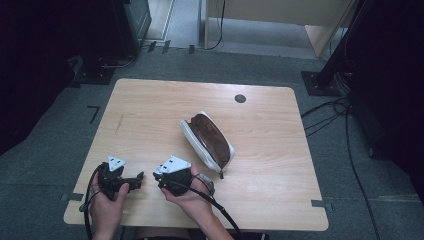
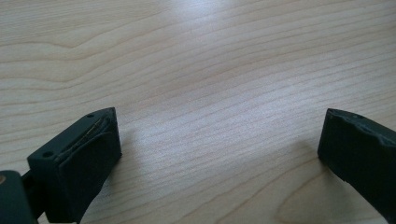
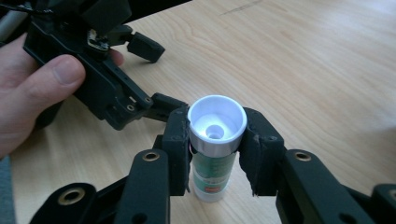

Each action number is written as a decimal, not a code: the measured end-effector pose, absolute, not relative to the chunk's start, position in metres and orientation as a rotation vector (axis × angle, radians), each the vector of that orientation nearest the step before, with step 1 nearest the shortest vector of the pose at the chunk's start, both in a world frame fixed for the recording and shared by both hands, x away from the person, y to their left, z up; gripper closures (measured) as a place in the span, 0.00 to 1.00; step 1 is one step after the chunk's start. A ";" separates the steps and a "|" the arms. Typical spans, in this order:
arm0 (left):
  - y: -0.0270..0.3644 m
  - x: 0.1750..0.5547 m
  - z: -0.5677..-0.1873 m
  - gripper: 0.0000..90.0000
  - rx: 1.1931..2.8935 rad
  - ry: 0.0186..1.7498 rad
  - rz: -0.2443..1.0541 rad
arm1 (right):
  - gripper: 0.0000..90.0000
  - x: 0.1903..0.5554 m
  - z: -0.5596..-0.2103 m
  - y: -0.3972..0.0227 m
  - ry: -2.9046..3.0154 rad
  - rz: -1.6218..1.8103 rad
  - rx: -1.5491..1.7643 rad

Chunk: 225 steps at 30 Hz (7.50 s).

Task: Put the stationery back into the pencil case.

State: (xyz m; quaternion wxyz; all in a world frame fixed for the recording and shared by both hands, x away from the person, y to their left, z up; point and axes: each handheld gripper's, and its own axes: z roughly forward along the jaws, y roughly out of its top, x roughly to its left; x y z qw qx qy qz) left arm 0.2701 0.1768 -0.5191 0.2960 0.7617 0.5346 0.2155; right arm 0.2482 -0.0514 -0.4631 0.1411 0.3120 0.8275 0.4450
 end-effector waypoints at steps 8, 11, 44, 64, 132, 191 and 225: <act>0.177 0.270 -0.519 0.00 2.027 1.422 0.573 | 0.73 0.248 -0.457 -0.058 2.363 1.296 0.914; 0.177 0.270 -0.519 0.00 2.026 1.422 0.573 | 0.73 0.247 -0.453 -0.063 2.347 1.308 0.925; 0.177 0.270 -0.519 0.00 2.026 1.422 0.573 | 0.73 0.227 -0.424 -0.154 2.133 1.338 1.109; 0.177 0.270 -0.519 0.00 2.026 1.422 0.573 | 0.73 0.204 -0.421 -0.208 2.032 1.307 1.210; 0.177 0.270 -0.519 0.00 2.023 1.423 0.573 | 0.73 0.264 -0.417 -0.193 1.923 1.233 1.177; 0.175 0.268 -0.519 0.00 2.023 1.427 0.575 | 0.73 0.279 -0.445 -0.213 2.094 1.236 1.111; 0.175 0.268 -0.519 0.00 2.019 1.431 0.579 | 0.78 0.288 -0.426 -0.221 2.053 1.397 1.077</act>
